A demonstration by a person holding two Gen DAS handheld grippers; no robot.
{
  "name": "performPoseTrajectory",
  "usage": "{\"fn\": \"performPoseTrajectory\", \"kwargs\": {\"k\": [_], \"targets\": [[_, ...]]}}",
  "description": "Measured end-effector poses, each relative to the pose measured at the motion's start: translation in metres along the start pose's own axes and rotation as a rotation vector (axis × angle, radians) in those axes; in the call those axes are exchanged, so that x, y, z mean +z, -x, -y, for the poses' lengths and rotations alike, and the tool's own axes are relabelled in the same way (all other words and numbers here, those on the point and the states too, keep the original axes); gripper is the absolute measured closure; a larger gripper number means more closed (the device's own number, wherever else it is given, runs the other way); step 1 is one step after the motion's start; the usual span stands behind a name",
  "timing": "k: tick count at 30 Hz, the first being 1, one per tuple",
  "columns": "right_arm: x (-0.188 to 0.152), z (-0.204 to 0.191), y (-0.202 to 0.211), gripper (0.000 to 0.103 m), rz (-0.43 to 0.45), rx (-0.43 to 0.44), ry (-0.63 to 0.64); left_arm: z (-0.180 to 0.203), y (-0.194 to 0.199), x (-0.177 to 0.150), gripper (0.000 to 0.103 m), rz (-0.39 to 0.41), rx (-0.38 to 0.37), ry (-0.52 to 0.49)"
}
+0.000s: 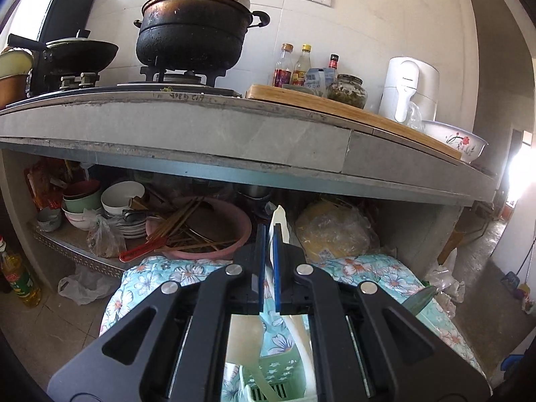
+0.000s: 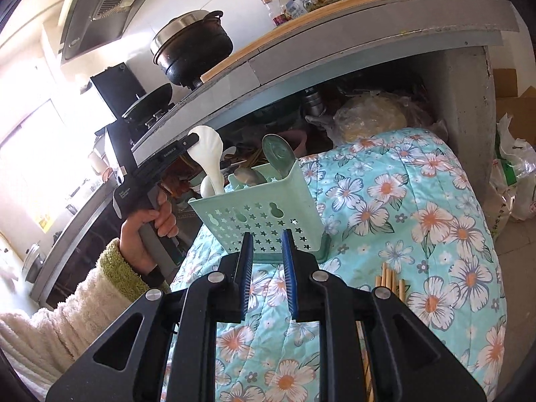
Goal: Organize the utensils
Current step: 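Lower the white rice paddle into the green holder and open the left tool, then reach both tools to the bamboo chopsticks and close on them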
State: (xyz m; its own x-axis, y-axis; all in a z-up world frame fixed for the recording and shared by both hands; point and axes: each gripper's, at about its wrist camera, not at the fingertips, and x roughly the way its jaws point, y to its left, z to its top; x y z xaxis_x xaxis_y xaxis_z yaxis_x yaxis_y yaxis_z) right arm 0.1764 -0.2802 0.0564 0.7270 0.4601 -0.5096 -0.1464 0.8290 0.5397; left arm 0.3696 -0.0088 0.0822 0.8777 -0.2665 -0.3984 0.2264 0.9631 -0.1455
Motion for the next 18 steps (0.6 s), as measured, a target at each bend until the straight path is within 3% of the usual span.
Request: {"fn": "performPoseTrajectory", "kwargs": {"k": [5,9,18], "targets": [[-0.001,0.001,0.003,0.085,0.005,-0.006,-0.011,0.000,0.006,-0.014,0.096,-0.050,-0.024,0.005],[-0.004,0.001,0.007,0.084,0.009,-0.012,-0.026,0.000,0.021,-0.025,0.073,-0.057,-0.044,0.016],[-0.018,0.013,0.031,0.079,0.029,-0.073,-0.063,0.007,0.083,-0.047,0.064,-0.036,-0.091,0.004]]}}
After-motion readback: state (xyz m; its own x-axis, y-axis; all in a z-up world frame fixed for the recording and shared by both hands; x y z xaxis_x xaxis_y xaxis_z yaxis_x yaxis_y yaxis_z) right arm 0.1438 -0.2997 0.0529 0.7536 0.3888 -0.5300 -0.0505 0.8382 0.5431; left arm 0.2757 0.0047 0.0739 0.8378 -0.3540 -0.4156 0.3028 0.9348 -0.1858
